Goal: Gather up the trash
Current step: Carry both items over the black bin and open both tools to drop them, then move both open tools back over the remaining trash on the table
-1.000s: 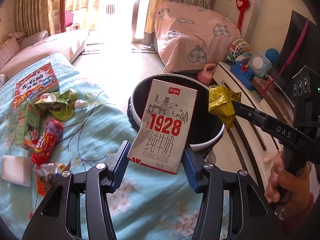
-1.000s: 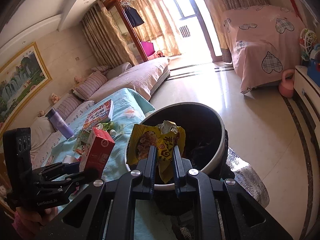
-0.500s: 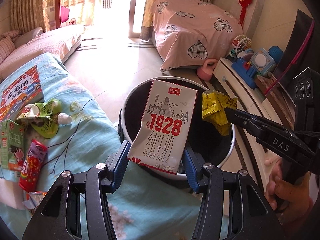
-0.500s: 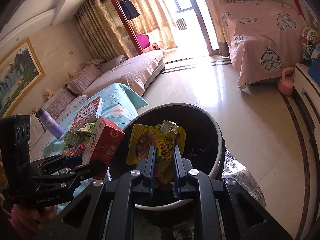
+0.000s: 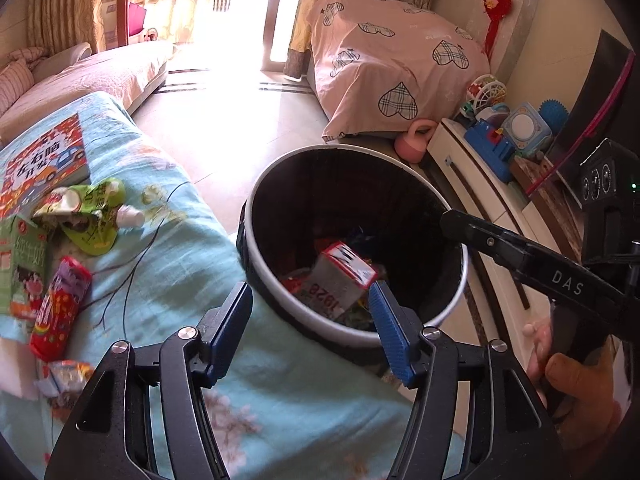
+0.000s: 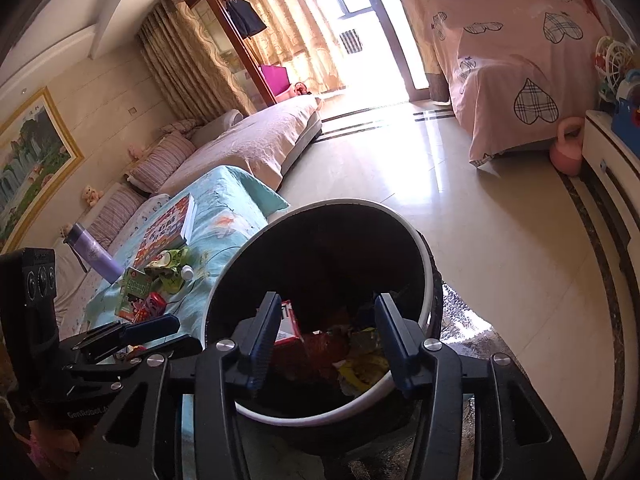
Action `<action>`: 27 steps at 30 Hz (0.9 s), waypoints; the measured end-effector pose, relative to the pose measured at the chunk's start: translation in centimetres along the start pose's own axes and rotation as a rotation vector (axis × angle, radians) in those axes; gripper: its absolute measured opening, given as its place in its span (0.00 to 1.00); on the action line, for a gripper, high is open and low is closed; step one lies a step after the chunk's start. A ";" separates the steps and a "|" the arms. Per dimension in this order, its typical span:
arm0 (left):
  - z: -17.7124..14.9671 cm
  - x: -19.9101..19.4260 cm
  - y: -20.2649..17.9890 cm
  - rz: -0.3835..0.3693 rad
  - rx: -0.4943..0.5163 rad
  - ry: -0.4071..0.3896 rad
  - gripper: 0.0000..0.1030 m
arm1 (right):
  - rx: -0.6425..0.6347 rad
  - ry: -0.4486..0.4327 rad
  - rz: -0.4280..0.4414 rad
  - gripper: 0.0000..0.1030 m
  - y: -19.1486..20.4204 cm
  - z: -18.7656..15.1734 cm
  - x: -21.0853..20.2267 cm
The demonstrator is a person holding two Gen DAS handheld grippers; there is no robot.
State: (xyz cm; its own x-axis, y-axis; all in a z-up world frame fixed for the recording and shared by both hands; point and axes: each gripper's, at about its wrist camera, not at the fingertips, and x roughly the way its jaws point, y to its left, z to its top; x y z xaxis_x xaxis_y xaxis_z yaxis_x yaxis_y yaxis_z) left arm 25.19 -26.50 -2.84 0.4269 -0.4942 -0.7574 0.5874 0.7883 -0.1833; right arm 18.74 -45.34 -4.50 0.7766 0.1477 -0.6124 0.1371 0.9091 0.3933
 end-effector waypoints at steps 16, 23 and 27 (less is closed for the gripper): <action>-7.9 -8.4 7.5 0.097 -0.160 -0.084 0.66 | -0.007 0.017 0.065 0.99 6.6 -4.1 -2.7; -11.0 -11.1 12.6 0.160 -0.272 -0.109 0.67 | -0.125 0.055 0.086 1.00 12.0 -6.4 -1.6; -12.3 -12.1 14.9 0.195 -0.318 -0.117 0.67 | -0.168 0.083 0.117 1.00 14.6 -7.6 -0.7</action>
State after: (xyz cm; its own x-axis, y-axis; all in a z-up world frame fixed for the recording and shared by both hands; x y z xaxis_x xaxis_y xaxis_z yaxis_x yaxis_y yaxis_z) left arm 20.37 -4.24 -4.09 0.5955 -0.3477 -0.7243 0.2525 0.9368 -0.2421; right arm 15.52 -29.23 -3.57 0.7273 0.2812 -0.6261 -0.0606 0.9349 0.3496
